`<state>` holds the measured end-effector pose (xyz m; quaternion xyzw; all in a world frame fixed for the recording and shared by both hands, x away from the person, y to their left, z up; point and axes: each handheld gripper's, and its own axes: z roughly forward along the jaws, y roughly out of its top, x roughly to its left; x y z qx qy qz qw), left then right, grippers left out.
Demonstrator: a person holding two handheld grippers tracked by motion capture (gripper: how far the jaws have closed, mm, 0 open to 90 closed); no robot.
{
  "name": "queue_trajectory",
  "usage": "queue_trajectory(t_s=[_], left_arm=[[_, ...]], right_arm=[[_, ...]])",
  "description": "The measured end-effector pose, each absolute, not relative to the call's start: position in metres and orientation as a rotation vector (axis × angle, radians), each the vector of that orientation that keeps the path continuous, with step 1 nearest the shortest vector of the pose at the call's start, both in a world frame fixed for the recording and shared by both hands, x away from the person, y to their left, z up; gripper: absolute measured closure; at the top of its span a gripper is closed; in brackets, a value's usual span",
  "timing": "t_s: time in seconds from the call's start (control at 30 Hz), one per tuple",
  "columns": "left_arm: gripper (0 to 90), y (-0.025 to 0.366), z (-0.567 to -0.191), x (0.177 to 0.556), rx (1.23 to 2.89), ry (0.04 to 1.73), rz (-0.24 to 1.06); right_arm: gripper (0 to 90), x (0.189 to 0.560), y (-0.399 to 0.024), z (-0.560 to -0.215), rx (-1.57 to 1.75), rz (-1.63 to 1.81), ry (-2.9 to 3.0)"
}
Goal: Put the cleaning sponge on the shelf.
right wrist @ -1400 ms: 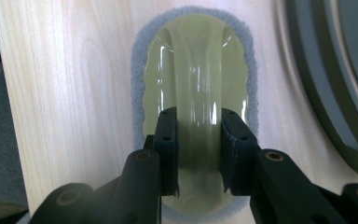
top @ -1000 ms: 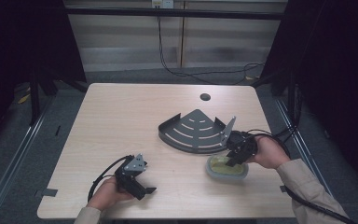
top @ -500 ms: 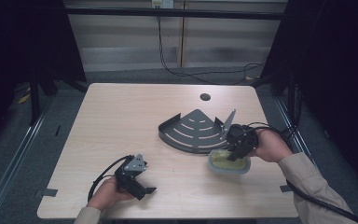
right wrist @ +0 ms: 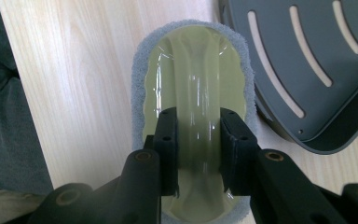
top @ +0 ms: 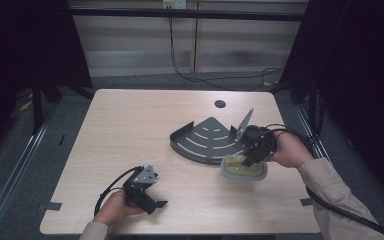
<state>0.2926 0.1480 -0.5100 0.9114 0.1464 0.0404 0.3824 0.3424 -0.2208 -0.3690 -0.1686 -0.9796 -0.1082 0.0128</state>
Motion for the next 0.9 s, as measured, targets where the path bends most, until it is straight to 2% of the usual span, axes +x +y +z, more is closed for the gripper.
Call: queue_trajectory(t_s=[0.9], left_arm=[[0.0, 0.148, -0.51, 0.292, 2.33, 0.374, 0.101]], right_arm=[[71.3, 0.366, -0.211, -0.346, -0.618, -0.346, -3.089]])
